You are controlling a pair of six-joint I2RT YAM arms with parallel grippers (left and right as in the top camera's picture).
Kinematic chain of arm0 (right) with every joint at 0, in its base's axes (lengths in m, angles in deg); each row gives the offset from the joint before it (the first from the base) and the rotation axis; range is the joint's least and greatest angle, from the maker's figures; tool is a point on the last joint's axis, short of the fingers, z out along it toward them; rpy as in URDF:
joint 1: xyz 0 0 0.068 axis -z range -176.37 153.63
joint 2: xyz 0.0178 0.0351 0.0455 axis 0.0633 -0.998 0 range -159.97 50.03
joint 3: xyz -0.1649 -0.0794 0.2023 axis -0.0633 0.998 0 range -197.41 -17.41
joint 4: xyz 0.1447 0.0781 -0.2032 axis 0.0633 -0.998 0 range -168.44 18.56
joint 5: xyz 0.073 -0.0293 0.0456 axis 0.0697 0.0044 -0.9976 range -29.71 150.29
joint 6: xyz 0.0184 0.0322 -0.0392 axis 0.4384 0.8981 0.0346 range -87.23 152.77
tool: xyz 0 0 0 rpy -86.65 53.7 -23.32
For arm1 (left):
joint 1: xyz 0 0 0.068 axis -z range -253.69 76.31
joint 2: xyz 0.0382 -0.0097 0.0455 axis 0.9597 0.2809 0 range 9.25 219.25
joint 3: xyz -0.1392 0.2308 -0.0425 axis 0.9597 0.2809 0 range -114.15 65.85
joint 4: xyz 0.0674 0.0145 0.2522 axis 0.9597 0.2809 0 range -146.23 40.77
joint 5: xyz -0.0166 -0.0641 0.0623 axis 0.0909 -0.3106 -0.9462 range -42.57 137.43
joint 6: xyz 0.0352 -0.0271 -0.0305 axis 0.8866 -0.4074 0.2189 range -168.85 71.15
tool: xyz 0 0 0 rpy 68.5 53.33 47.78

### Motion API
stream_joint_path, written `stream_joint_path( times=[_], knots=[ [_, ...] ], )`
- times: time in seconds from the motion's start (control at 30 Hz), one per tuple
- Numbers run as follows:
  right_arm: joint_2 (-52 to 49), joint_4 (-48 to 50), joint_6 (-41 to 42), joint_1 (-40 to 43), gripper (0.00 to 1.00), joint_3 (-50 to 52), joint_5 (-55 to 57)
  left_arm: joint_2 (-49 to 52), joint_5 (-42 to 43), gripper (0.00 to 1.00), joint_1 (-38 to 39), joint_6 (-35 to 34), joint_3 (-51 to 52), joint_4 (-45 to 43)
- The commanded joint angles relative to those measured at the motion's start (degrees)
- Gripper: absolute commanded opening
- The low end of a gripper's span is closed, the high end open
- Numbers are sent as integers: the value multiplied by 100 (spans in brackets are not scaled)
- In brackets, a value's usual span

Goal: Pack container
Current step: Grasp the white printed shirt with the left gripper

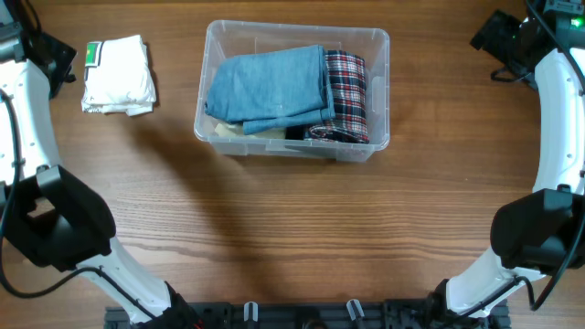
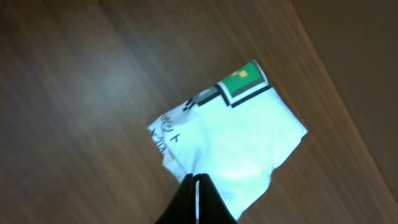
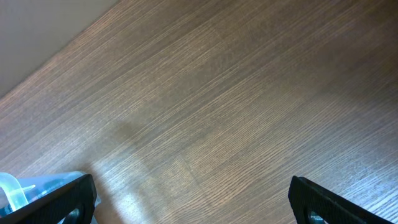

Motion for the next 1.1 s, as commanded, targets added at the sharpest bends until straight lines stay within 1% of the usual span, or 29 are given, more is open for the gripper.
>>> stream_joint_path(
  times=[0.0, 0.03, 0.07, 0.1, 0.23, 0.33, 0.53, 0.67, 0.9, 1.07],
  knots=[
    [-70, 17, 76, -24, 100, 39, -26, 365, 24, 4, 138, 586, 4, -232],
    [-70, 17, 79, -24, 100, 39, -26, 433, 24, 4, 166, 763, 4, -302],
    [-70, 15, 76, -24, 99, 39, -26, 562, 24, 4, 227, 1123, 4, -448],
    [-70, 17, 76, -24, 100, 39, -26, 647, 24, 4, 260, 1329, 4, -551],
    [-70, 17, 79, -24, 100, 39, -26, 929, 28, 4, 334, 1674, 4, -920],
    [-70, 17, 76, -24, 100, 39, -26, 1084, 50, 4, 382, 2076, 4, -1130],
    [-70, 17, 79, -24, 100, 39, -26, 1281, 96, 4, 431, 2096, 4, -1270],
    [-70, 15, 79, -24, 100, 39, -26, 1569, 632, 4, 496, 2387, 4, -1228],
    [-70, 17, 76, -24, 100, 39, -26, 1808, 623, 4, 616, 2389, 4, -1377],
    [-70, 15, 76, -24, 100, 39, -26, 1930, 627, 4, 616, 2385, 4, -1272]
  ],
)
